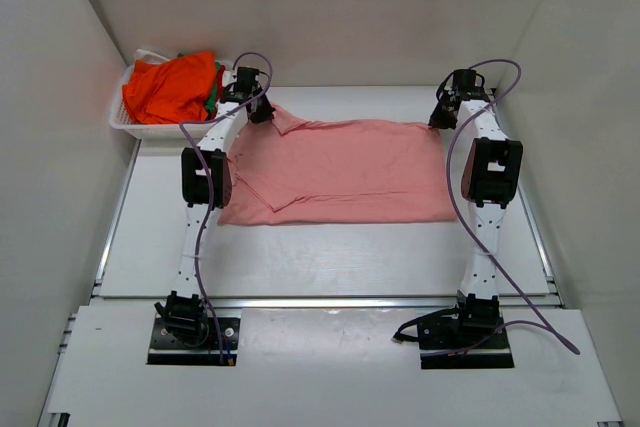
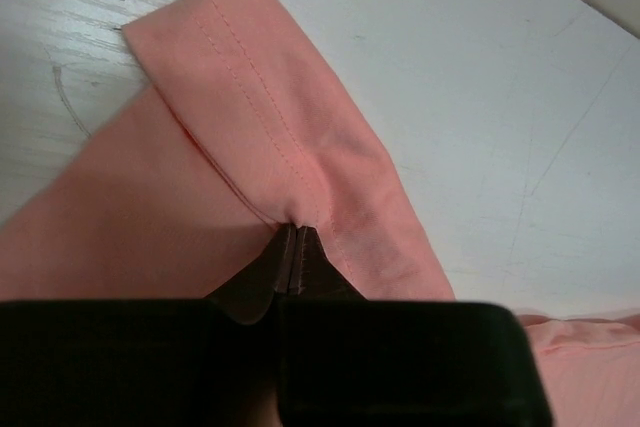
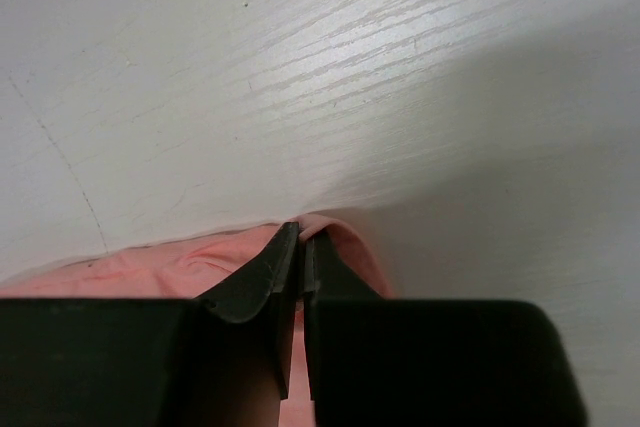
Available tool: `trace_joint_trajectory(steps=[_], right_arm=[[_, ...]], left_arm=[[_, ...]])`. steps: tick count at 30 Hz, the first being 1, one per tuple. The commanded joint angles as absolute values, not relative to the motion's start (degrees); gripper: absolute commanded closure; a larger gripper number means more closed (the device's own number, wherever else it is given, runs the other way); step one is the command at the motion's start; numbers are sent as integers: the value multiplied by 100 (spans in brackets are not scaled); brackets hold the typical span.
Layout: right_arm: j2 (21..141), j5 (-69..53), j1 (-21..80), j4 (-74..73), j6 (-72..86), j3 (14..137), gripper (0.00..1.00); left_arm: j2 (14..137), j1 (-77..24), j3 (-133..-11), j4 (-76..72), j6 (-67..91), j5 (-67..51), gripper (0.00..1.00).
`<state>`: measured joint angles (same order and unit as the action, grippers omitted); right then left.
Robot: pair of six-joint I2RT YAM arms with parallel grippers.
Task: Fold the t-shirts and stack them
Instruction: Grap the side of the flattened tshirt furthest away from the robot with both arms
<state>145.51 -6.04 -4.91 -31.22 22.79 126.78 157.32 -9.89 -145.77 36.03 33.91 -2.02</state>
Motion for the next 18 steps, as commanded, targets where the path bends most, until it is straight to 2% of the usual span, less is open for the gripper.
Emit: trace_joint_trajectory(steps=[1,5,18], right_arm=[[14388,-589,-457,-3182,2259,12507,100],[14370,-598,-475,-3164,2241,12446,100],[13878,-1036,-597,-2944,2075,12191,99]], left_arm=[[15575,-1019,-14643,3639,3436,-343,96],[15364,-932,-14660,3665,3437,-351,100],[13713,-940,-13774,3462,3130,-712,100]])
